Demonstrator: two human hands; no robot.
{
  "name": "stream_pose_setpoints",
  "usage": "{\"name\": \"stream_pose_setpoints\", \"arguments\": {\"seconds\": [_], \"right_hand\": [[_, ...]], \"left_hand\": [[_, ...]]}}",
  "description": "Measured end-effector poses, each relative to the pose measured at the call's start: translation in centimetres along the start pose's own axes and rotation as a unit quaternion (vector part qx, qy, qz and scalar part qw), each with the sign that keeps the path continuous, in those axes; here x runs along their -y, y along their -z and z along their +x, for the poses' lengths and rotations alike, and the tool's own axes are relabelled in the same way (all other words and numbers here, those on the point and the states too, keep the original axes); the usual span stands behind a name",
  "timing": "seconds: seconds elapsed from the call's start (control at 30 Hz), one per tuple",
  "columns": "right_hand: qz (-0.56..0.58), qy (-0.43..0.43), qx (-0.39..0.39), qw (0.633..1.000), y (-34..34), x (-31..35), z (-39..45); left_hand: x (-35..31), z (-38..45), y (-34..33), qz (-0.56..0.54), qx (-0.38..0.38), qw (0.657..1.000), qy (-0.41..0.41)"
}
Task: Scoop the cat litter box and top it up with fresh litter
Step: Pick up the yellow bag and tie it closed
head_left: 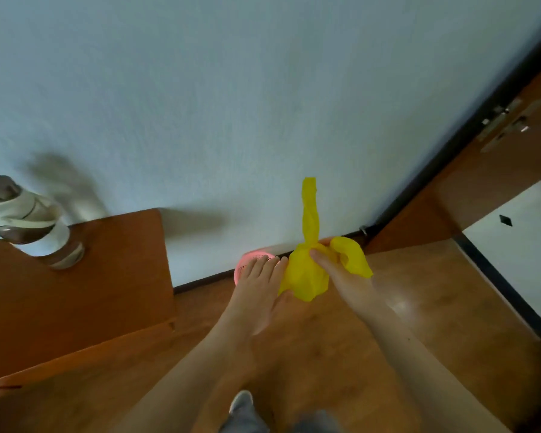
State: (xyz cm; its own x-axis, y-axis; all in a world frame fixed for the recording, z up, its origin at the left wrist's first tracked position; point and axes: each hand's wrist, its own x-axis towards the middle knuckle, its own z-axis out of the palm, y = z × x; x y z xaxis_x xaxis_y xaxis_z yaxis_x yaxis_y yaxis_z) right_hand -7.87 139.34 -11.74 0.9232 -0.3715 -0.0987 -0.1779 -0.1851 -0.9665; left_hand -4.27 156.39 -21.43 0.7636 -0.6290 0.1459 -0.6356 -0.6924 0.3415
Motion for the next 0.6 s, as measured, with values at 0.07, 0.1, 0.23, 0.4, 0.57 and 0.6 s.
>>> {"name": "stream_pose_setpoints", "arguments": {"seconds": [0.07, 0.1, 0.23, 0.4, 0.57, 0.6], "right_hand": [[-0.018, 0.002, 0.030, 0.999, -0.4, -0.1, 2.8], [-0.026, 0.004, 0.041, 0.999, -0.6, -0.2, 4.3], [-0.061, 0.018, 0.100, 0.993, -1.1, -1.4, 10.5], [-0.066, 0.043, 0.195, 0.978, -1.0, -2.5, 17.6], [-0.121, 0.084, 0.265, 0.953, -0.3, -3.3, 23.9], [-0.130, 0.087, 0.278, 0.948, -0.2, -3.5, 25.1]], "left_hand": [[0.9, 1.6, -0.1, -0.005, 0.008, 1.000, 0.025], [1.4, 2.4, -0.3, -0.006, 0.010, 0.999, 0.037], [3.0, 5.9, -0.7, -0.021, 0.017, 0.996, 0.085], [4.5, 10.1, -2.0, -0.016, 0.042, 0.981, 0.190], [3.5, 13.9, -3.0, -0.014, 0.047, 0.951, 0.305], [3.3, 14.8, -3.1, -0.016, 0.047, 0.946, 0.320]]}}
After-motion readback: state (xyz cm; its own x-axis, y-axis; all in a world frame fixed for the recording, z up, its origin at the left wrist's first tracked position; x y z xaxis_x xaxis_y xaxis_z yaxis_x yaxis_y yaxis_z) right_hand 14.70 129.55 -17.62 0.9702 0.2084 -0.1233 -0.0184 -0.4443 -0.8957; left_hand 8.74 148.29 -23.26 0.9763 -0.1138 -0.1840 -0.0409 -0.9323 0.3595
